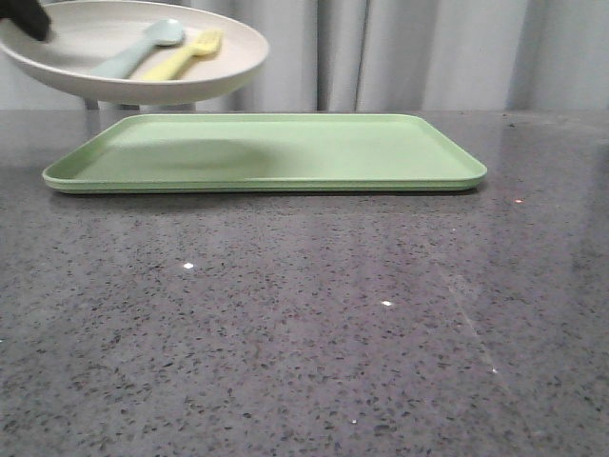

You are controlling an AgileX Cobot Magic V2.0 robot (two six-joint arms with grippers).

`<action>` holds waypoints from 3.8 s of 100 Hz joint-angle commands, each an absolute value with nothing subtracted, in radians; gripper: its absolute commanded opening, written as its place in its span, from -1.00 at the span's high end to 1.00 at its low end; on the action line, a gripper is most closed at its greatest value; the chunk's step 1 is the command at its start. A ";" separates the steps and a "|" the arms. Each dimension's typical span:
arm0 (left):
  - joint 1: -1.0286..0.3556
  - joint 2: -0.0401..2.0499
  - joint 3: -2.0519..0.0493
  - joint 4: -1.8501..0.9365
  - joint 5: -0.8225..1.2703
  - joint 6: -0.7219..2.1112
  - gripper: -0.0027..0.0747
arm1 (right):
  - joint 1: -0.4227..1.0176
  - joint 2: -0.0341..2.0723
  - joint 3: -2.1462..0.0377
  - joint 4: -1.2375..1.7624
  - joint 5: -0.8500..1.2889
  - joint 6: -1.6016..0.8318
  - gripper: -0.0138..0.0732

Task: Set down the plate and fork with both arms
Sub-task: 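Lower the plate onto the green tray and open the left gripper, then raise the left gripper away from the plate, then lower the right gripper into the plate and grasp the yellow fork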

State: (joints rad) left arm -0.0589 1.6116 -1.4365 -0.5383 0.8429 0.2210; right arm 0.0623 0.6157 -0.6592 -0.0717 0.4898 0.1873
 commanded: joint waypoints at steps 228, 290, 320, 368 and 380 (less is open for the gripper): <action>-0.258 1.600 -1.578 -0.317 0.801 0.030 0.31 | 0.188 0.806 -0.877 -0.078 0.529 0.176 -0.03; -0.234 1.007 -1.006 -0.312 0.645 0.030 0.30 | 0.414 1.394 -1.448 -0.058 0.827 0.176 -0.49; -0.234 0.968 -1.005 -0.312 0.646 0.030 0.30 | 0.426 1.616 -1.676 0.078 0.895 0.177 -0.49; -0.234 0.968 -1.005 -0.312 0.642 0.030 0.30 | 0.433 1.917 -1.966 0.109 1.052 0.250 -0.49; -0.234 0.968 -1.005 -0.312 0.637 0.030 0.31 | 0.445 1.943 -1.975 0.109 1.050 0.259 -0.49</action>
